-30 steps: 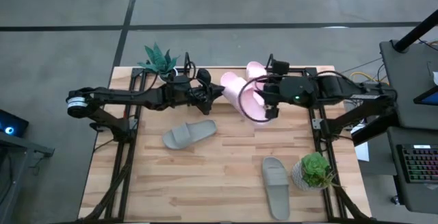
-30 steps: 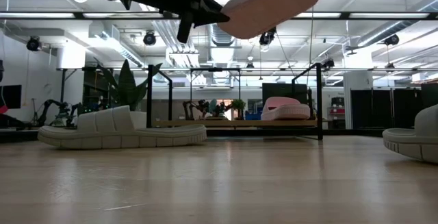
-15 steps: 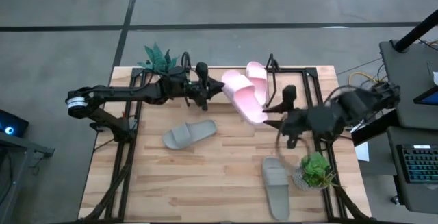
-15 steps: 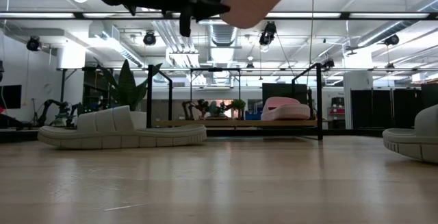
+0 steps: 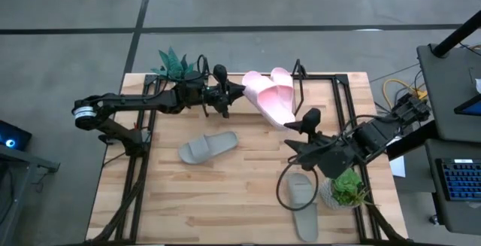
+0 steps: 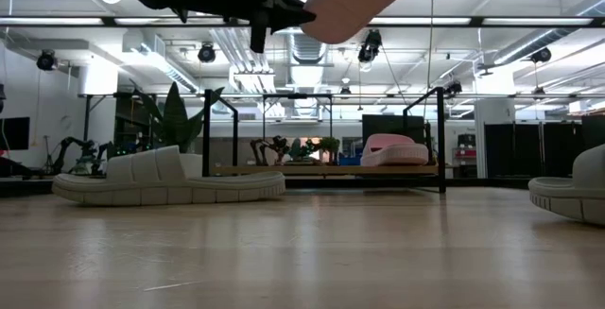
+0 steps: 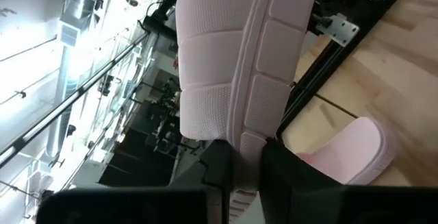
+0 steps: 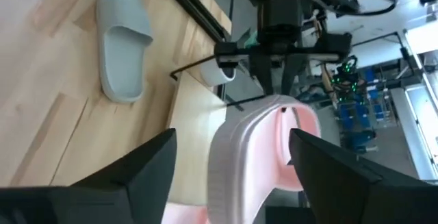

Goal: Pick and place slides into the shelf
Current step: Put the pink slide on the shelf

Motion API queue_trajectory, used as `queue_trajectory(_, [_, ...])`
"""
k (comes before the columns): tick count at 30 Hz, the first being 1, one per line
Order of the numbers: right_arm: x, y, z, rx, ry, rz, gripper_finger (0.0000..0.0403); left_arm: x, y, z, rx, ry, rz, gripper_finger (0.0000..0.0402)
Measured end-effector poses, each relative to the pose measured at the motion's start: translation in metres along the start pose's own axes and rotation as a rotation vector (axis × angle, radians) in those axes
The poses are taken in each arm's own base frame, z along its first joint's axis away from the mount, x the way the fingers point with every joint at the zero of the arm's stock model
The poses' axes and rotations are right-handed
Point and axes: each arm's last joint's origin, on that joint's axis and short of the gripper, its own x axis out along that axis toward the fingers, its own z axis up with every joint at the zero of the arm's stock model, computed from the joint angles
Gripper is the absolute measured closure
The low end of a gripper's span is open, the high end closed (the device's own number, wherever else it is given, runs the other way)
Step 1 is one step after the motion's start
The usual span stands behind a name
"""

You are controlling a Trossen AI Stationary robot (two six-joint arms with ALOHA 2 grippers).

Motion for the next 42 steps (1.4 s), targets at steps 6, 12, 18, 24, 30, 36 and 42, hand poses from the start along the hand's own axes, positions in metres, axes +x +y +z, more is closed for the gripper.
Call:
queue_trajectory(6, [0.0022, 0.0022, -0.0022, 0.01, 0.047, -0.042, 0.0113, 0.0, 0.0018, 0.0016, -0.006, -0.017, 0.018, 0.0377])
queue_trajectory(12, [0.0026, 0.0019, -0.0036, 0.017, 0.068, -0.074, 0.0121, -0.0003, 0.0065, 0.0039, -0.043, -0.043, 0.065, 0.0378])
queue_trajectory(18, [0.0025, 0.0009, -0.0038, 0.019, 0.078, -0.111, 0.0136, -0.0002, 0.0064, 0.0042, -0.045, -0.046, 0.063, 0.0378])
queue_trajectory(24, [0.0026, -0.0008, -0.0038, 0.014, 0.091, -0.156, 0.016, -0.0004, 0.0083, 0.0059, -0.082, -0.081, 0.072, 0.0378])
queue_trajectory(30, [0.0026, -0.001, -0.0038, 0.008, 0.093, -0.163, 0.0184, -0.0006, 0.0088, 0.0069, -0.09, -0.1, 0.073, 0.0378])
queue_trajectory(36, [0.0027, -0.0016, -0.0024, 0.021, 0.084, -0.167, 0.0204, -0.0006, 0.0089, 0.0073, -0.092, -0.11, 0.07, 0.0378])
queue_trajectory(42, [0.0051, -0.0053, 0.0012, 0.034, 0.068, -0.182, 0.0217, -0.0006, 0.0086, 0.0076, -0.092, -0.11, 0.069, 0.0378])
